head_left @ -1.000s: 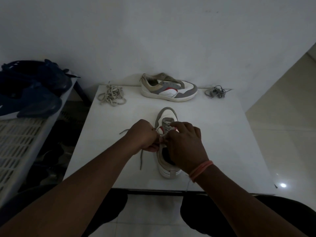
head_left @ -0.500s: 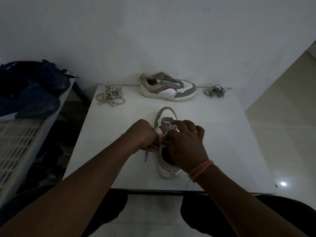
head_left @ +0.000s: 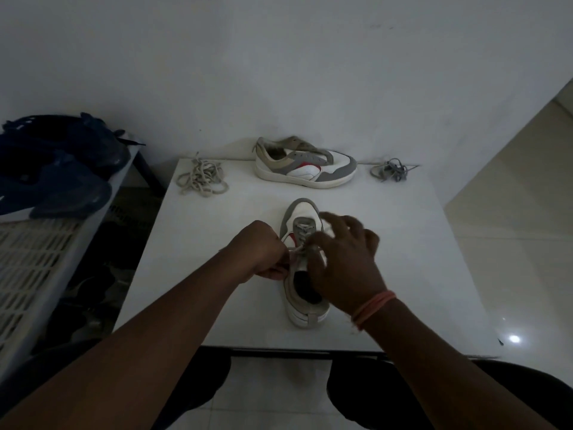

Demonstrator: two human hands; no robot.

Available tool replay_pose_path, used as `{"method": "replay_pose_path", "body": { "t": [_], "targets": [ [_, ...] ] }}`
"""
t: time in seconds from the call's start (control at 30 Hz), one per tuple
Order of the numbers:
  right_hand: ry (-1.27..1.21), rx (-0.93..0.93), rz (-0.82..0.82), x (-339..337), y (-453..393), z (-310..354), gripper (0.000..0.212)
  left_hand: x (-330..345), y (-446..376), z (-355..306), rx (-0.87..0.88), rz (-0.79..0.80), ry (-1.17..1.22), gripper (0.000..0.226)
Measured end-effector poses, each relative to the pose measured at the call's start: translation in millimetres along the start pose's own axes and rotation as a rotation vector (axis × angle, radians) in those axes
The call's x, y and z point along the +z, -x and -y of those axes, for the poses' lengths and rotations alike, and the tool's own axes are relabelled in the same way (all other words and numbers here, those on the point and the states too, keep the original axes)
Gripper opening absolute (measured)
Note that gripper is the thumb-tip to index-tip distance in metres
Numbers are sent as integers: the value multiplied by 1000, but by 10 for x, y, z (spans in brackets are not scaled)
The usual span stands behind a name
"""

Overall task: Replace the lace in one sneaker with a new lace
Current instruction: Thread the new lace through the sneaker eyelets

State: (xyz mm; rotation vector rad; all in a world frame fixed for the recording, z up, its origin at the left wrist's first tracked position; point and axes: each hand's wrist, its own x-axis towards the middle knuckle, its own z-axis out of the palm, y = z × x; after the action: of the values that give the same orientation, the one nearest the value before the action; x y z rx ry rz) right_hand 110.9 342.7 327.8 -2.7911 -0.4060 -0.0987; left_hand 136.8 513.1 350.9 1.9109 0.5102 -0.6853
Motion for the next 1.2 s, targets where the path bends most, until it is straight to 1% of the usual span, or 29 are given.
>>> {"method": "replay_pose_path", "body": {
  "t": [0.07,0.1,0.17,0.2,0.23,0.27,0.33,0.37,0.4,0.47,0.5,0.57,0.63,0.7,0.8,0.87,0.93,1.07,1.13,1.2],
  "targets": [
    [58,-38,31,47,-21,52,20,-8,0,14,-1,-3,7,14],
    [32,-15,13,34,-46,32,17,-11,6,21,0,-3,11,15],
    [-52,100,-141,-49,-111,-92,12,-12,20,18,3,-3,12,16],
    [-64,191,-227,-115,-156,-206,12,-14,24,10,3,-3,5,16],
    [-58,289,-266,-189,-197,-340,13,-15,32,-1,2,-2,-3,17],
    [-48,385,-232,-258,-221,-461,16,-16,32,-5,2,-1,-11,17],
    [-80,525,-57,-294,-224,-599,21,-6,31,-11,10,-2,-42,17],
    [-116,534,8,-271,-194,-592,24,11,40,-16,25,-5,-72,15],
    [-140,490,27,-235,-150,-543,30,40,40,-20,62,-27,-128,17],
    [-197,306,7,-164,-77,-389,37,119,19,-30,190,-130,-285,27],
    [-242,207,23,-133,-61,-309,35,163,15,-36,258,-182,-348,30],
    [-326,115,110,-59,-55,-169,25,227,-1,-24,356,-225,-410,28],
    [-329,121,139,28,-53,-84,19,236,-40,14,401,-242,-424,21],
    [-311,165,101,89,-47,-93,16,202,-67,46,440,-261,-463,17],
    [-392,310,43,77,-90,-228,17,140,-81,60,482,-245,-557,21],
    [-500,422,70,42,-128,-314,16,134,-94,86,498,-234,-592,23],
    [-555,471,112,40,-145,-328,13,162,-82,123,560,-273,-652,28],
    [-611,480,129,85,-150,-312,15,269,-19,194,734,-377,-790,34],
    [-532,444,121,89,-140,-303,19,318,-5,186,801,-463,-846,32],
    [-451,399,113,89,-133,-276,19,357,-41,189,867,-553,-932,25]
  ]
}}
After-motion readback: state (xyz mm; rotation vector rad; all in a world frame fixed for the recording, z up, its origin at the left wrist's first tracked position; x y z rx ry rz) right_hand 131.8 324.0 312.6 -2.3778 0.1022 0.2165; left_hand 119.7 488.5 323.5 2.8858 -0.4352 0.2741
